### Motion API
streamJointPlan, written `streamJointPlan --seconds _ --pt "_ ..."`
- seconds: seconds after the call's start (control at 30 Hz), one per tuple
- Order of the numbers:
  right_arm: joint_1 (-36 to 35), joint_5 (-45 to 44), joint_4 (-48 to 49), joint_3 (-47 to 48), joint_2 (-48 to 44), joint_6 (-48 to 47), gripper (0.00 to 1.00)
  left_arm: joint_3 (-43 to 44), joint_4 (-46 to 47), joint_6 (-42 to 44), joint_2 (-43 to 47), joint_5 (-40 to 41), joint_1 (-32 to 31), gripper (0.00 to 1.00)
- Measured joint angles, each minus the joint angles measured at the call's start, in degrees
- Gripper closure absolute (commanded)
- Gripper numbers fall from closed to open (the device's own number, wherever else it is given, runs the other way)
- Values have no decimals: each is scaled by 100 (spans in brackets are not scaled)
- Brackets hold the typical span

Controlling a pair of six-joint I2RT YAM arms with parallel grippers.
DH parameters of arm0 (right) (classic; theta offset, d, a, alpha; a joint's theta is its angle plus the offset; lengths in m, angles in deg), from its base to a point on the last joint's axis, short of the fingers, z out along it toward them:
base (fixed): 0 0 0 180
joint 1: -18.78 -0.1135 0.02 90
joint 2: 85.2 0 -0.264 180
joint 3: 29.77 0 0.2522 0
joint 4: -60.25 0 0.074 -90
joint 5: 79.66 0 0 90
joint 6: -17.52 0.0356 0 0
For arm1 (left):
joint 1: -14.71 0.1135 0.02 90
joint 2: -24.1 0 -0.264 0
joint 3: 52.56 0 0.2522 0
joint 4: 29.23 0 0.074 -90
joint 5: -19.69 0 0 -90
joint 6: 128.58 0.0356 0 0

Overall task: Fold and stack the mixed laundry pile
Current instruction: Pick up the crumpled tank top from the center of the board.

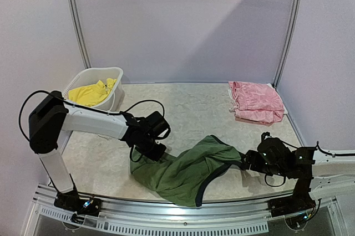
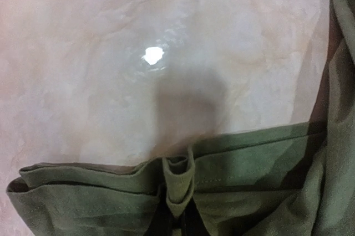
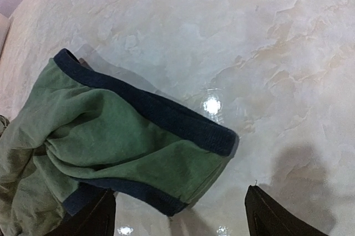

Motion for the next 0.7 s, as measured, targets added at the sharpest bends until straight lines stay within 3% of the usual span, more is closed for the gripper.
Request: streamJointPlan --seconds 0.23,0.47,0.53,0.7 --pt "302 341 601 -234 356 -26 27 -584 72 -275 933 446 2 100" --pt "610 525 1582 -297 1152 -149 36 -798 275 -437 1056 527 2 100" --pt "682 535 1882 -278 1370 -205 41 -866 315 -470 1056 522 2 100" --pt "815 575 2380 -103 1976 -354 66 -966 413 -518 1056 520 4 100"
